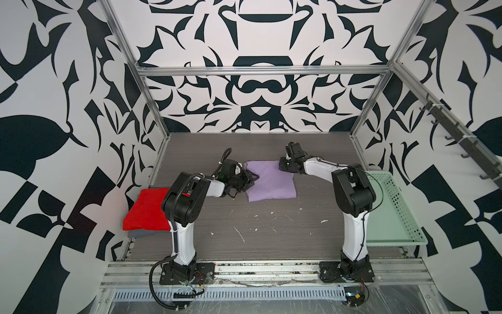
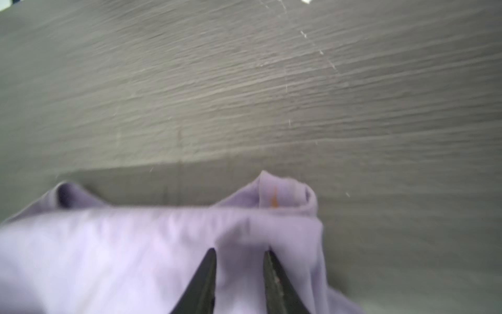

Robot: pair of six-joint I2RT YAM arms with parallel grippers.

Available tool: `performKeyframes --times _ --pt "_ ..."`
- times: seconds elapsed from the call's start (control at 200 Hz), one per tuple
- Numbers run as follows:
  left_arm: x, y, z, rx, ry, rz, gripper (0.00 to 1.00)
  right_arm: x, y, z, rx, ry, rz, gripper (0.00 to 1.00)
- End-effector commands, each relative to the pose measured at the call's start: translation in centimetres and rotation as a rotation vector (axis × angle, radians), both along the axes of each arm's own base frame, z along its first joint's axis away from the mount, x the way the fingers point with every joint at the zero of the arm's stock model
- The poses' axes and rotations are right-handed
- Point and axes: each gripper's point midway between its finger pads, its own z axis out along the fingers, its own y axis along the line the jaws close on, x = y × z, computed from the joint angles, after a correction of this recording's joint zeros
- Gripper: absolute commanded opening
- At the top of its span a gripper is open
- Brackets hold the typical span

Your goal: Fold and stack the t-shirts

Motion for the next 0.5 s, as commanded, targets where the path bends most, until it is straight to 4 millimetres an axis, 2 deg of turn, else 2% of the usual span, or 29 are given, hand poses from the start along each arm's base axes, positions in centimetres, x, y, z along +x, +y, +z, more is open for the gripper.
performKeyframes --times 0.0,0.095,0.265,0.385,0.495 --pt "-0.1 0.9 2.9 0.065 -0.068 -0.003 0.55 -1.9 0.3 4.7 0.0 -0.05 0.065 0.4" --pt "-0.6 2.7 3.4 0.186 -0.116 0.004 0.6 -3.6 0.3 5.4 -0.001 -0.048 0.065 0.45" --pt "-2.7 5.7 2.3 0.398 -0.153 -0.053 0.75 -6.3 0.8 3.8 -0.036 -0.013 0.052 0.55" --pt "-3.7 6.5 1.4 0.477 -0.165 -0.115 0.83 -7.3 2.8 2.3 -0.058 0.013 0.066 0.6" --pt "-4.0 6.4 0.4 0.486 -0.177 -0.148 0.84 -7.4 4.1 1.2 -0.107 0.03 0.059 0.62"
